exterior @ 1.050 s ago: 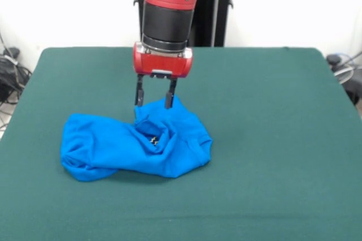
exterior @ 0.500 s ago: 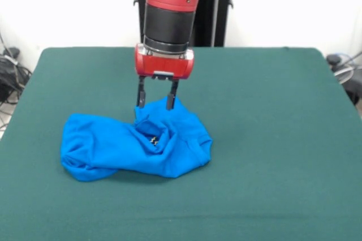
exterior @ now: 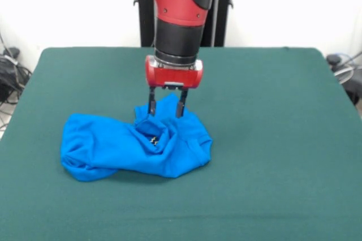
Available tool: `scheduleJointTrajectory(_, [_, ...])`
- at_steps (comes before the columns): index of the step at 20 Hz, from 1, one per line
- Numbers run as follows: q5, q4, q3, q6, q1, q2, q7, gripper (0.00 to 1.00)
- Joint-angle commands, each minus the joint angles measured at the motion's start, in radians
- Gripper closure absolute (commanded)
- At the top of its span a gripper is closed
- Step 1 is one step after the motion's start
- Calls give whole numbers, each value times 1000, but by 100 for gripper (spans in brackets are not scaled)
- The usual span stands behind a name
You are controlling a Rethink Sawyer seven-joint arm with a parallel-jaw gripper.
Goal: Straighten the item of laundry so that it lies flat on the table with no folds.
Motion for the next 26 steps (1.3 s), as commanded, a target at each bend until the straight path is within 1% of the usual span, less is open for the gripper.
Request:
scheduleJointTrajectory(1, [-20, -98, 40, -18, -4, 136, 105, 0])
scheduleJointTrajectory(4, [-32, -138, 72, -36, -38, 197, 88, 0])
scheduleJointTrajectory(6, [-39, -147, 81, -51, -50, 213, 87, 0])
scheduleJointTrajectory(21, [-59, -158, 93, -78, -73, 222, 81, 0])
scheduleJointTrajectory(22, [-56, -140, 116, -134, -98, 223, 110, 100])
scheduleJointTrajectory(26, [-58, -144, 111, -115, -85, 215, 99, 100])
